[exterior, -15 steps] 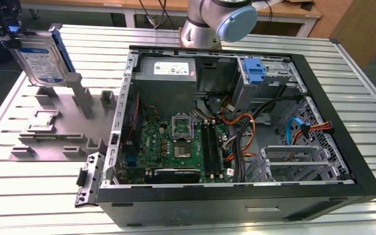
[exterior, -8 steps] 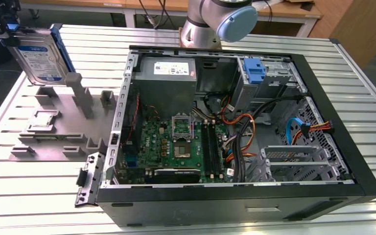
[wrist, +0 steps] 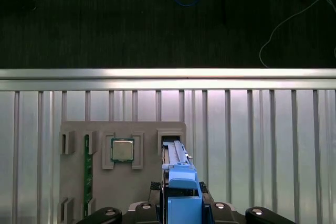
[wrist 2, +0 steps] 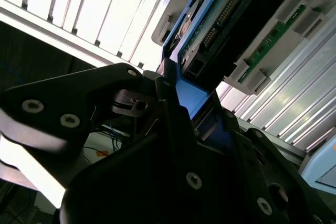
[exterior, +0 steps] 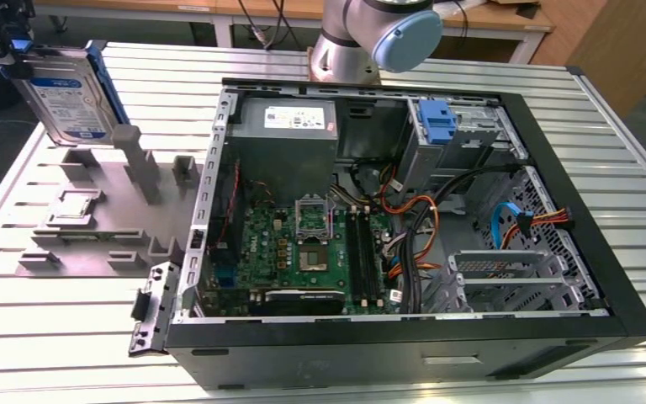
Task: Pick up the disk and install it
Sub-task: 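Pick up the disk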
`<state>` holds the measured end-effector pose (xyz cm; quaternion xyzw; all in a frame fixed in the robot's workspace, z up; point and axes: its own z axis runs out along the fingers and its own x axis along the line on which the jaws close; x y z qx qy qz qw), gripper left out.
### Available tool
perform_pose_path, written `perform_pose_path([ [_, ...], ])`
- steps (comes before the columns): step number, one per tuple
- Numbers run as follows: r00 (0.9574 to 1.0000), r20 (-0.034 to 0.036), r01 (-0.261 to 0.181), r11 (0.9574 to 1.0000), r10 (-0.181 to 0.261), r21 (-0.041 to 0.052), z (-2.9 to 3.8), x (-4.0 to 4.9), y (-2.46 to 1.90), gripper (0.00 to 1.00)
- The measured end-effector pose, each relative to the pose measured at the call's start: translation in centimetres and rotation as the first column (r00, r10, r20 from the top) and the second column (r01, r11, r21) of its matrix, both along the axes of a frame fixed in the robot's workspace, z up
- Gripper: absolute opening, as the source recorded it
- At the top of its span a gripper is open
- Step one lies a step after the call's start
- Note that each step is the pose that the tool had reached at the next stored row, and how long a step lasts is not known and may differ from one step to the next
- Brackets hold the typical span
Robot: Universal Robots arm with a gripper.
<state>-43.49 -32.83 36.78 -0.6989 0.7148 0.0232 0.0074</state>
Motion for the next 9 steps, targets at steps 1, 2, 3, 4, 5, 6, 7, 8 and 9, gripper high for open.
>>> perform_pose_path([
  [1, 1.0, 0.0, 0.0, 1.0, 0.0, 0.0, 0.0, 0.0, 0.0, 0.36],
  [2, 1.0, 0.0, 0.0, 1.0, 0.0, 0.0, 0.0, 0.0, 0.0, 0.36],
  [3, 1.0, -0.0001, 0.0, 1.0, 0.0, 0.0, 0.02, 0.0, 0.0, 0.36],
  [4, 1.0, -0.0003, 0.0, 1.0, 0.0, -0.0001, 0.07, 0.0, 0.0, 0.36],
  [5, 1.0, -0.0003, 0.0, 1.0, 0.0, -0.0001, 0.11, 0.0, 0.0, 0.36],
  [6, 1.0, -0.0001, 0.0, 1.0, 0.0, -0.0001, 0.16, 0.0, 0.0, 0.36],
  [7, 1.0, -0.0001, 0.0, 1.0, 0.0, 0.0, 0.22, 0.0, 0.0, 0.36],
  [8, 1.0, -0.0001, 0.0, 1.0, 0.0, 0.0, 0.27, 0.0, 0.0, 0.36],
  [9, 1.0, 0.0, 0.0, 1.0, 0.0, 0.0, 0.31, 0.0, 0.0, 0.36],
])
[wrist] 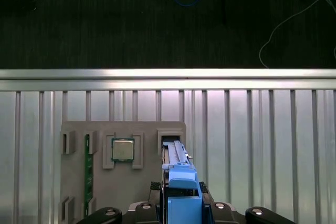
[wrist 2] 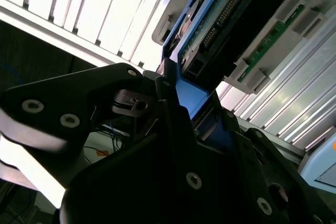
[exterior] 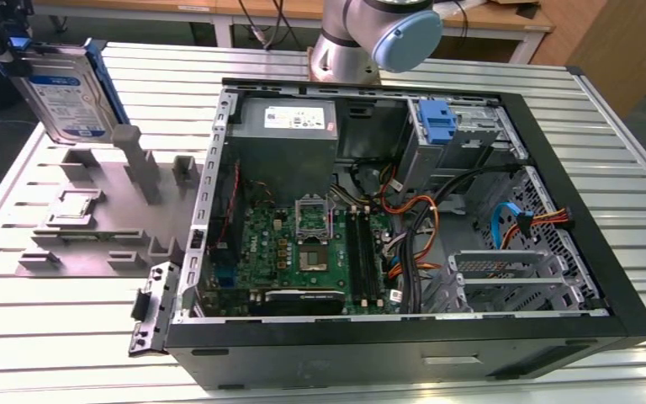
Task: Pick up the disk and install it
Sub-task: 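Pick up the disk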
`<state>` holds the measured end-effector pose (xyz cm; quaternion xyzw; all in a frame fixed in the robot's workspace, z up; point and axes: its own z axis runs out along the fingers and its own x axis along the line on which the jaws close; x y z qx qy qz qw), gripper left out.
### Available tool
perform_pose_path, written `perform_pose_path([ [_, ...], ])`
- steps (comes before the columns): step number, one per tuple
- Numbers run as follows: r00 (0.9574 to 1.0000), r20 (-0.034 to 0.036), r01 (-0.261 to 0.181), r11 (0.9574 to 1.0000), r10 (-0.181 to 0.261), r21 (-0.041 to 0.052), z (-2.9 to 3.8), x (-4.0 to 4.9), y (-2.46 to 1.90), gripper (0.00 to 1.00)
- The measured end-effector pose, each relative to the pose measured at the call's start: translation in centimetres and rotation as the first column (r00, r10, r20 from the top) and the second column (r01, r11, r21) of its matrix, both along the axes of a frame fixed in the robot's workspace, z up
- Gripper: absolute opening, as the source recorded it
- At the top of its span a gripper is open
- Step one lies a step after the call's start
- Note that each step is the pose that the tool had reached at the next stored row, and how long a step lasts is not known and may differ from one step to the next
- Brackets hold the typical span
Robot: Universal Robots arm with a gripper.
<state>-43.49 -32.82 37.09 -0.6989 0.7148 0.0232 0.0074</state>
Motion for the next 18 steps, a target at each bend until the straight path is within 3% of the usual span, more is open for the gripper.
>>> perform_pose_path([
  [18, 1.0, -0.0002, 0.0, 1.0, 0.0, -0.0002, 0.47, 0.0, 0.0, 0.36],
])
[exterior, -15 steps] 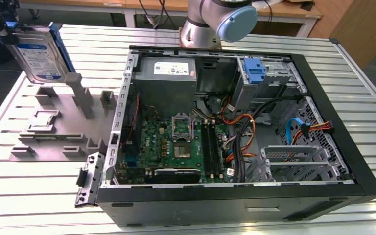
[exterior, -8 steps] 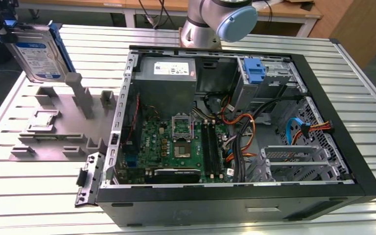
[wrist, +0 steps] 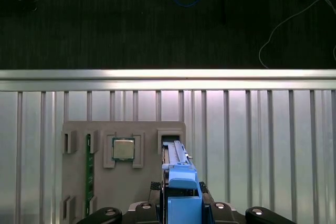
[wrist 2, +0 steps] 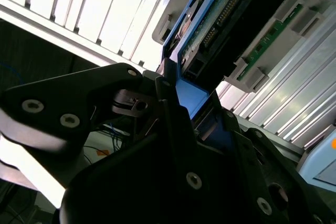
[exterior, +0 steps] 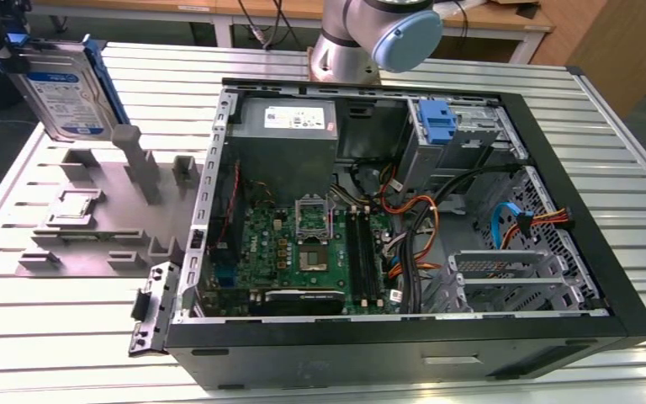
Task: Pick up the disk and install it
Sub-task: 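Pick up the disk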
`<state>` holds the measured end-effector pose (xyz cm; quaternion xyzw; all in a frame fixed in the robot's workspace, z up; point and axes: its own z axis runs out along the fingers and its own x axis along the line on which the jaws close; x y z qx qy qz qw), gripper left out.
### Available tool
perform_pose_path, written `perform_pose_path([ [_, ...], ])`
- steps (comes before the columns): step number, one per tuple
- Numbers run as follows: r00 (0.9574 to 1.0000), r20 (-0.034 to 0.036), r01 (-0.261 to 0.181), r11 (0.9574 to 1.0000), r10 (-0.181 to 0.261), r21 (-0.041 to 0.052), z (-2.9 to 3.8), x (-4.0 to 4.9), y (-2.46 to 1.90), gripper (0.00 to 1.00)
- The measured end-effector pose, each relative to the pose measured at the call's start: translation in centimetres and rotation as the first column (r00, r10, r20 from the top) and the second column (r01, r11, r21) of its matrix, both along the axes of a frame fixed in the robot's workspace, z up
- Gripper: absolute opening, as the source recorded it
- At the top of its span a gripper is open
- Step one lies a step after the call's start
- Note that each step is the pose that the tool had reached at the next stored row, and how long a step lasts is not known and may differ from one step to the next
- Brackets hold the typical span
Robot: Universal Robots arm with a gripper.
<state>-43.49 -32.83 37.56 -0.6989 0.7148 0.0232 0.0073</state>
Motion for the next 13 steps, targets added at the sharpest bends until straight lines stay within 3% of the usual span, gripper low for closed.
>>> perform_pose_path([
  [13, 1.0, 0.0001, 0.0, 1.0, 0.0, -0.0005, 0.3, 0.0, 0.0, 0.36],
])
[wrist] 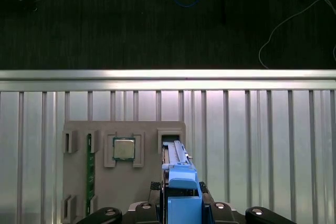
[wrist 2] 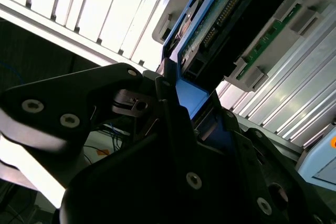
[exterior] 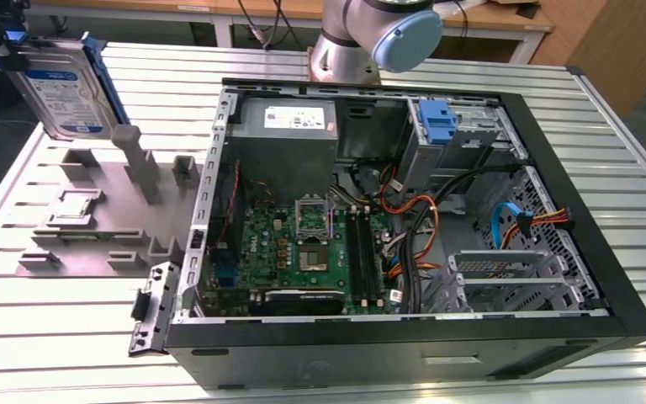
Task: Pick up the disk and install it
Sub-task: 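Pick up the disk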
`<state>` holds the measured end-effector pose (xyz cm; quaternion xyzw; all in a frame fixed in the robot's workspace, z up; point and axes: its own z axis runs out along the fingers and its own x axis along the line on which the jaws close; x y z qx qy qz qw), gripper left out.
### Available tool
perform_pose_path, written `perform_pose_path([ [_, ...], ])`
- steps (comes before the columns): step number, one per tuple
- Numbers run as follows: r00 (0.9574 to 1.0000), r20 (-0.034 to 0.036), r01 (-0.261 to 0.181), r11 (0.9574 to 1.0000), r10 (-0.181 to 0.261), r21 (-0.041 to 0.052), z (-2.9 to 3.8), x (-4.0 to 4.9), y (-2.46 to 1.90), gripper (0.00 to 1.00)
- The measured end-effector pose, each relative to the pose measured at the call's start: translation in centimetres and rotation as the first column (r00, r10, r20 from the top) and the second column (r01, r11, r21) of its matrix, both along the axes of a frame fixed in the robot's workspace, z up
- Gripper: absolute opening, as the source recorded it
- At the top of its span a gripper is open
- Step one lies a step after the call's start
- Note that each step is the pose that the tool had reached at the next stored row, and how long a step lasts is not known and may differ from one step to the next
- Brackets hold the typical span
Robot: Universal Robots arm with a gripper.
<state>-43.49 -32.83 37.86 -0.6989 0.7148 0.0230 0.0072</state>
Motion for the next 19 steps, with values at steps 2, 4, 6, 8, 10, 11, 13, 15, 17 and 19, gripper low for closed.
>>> perform_pose_path([
  [2, 1.0, 0.0, 0.0, 1.0, 0.0, 0.0, 0.03, 0.0, 0.0, 0.36],
  [4, 1.0, 0.0, 0.0, 1.0, 0.0, -0.0001, 0.07, 0.0, 0.0, 0.36],
  [6, 1.0, 0.0001, 0.0, 1.0, 0.0, -0.0002, 0.1, 0.0, 0.0, 0.36],
  [8, 1.0, 0.0, 0.0, 1.0, 0.0, -0.0003, 0.14, 0.0, 0.0, 0.36],
  [10, 1.0, 0.0, 0.0, 1.0, 0.0, -0.0017, 0.52, 0.0, 0.0, 0.36],
  [11, 1.0, 0.0, 0.0, 1.0, 0.0, -0.0016, 0.53, 0.0, 0.0, 0.36],
  [13, 1.0, 0.0, 0.0, 1.0, 0.0, -0.0016, 0.57, 0.0, 0.0, 0.36],
  [15, 1.0, -0.0001, 0.0, 1.0, 0.0, -0.0016, 0.62, 0.0, 0.0, 0.36],
  [17, 1.0, 0.0, 0.0, 1.0, 0.0, -0.0017, 0.67, 0.0, 0.0, 0.36],
  [19, 1.0, 0.0001, 0.0, 1.0, 0.0, -0.0016, 0.71, 0.0, 0.0, 0.36],
])
